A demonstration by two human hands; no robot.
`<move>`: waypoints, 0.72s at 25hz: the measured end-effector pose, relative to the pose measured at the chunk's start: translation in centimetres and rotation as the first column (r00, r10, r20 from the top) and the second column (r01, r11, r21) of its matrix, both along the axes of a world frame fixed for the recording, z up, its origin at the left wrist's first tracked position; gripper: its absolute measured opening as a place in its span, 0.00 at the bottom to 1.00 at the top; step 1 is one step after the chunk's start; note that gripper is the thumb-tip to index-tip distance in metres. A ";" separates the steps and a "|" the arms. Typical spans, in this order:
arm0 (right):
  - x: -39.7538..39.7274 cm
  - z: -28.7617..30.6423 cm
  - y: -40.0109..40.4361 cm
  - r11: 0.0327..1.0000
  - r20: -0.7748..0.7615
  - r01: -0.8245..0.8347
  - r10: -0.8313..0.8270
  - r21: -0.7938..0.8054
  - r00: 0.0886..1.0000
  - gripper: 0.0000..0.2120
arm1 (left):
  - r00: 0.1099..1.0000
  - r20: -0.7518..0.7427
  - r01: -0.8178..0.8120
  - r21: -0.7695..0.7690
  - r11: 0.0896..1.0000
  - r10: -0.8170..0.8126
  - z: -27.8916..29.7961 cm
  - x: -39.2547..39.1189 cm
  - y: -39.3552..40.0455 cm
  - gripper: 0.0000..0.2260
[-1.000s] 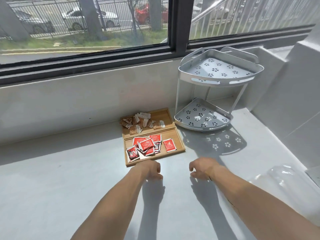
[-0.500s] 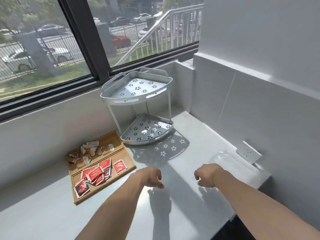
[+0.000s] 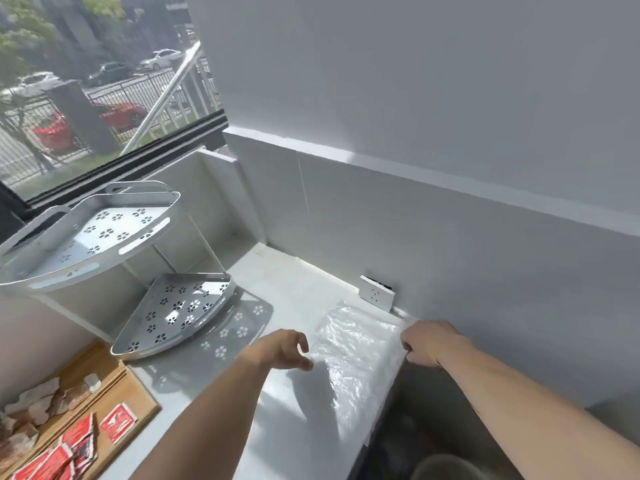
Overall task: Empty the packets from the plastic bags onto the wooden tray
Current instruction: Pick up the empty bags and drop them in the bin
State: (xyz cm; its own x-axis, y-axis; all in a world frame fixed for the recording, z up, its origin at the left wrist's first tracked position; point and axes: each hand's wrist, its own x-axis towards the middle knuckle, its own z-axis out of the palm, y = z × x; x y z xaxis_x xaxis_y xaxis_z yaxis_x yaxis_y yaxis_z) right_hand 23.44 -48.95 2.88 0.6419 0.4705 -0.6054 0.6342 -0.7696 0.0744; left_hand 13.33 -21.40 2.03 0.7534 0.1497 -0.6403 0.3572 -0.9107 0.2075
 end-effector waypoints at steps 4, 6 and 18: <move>0.6 -0.8 -2.1 0.994 0.073 0.082 -0.087 0.075 0.994 0.14 | 0.999 -0.014 0.038 0.071 0.997 -0.037 -0.8 2.7 0.2 0.22; 0.9 -1.6 -2.3 0.990 0.095 0.113 -0.121 0.089 0.988 0.15 | 0.999 -0.016 0.053 0.090 0.995 -0.051 -1.1 3.7 0.3 0.23; 2.7 -6.1 2.9 0.888 0.036 0.408 -0.425 0.212 0.905 0.29 | 0.999 -0.018 -0.044 0.022 0.999 0.044 -5.6 6.0 1.8 0.17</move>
State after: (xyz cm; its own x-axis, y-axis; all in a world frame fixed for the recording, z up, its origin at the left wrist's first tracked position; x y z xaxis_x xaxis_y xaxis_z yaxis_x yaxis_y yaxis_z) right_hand 26.13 -46.03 -3.22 0.8466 0.2524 -0.4686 0.2503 -0.9658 -0.0680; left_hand 19.33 -19.57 -3.59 0.7340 0.1965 -0.6501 0.4005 -0.8983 0.1806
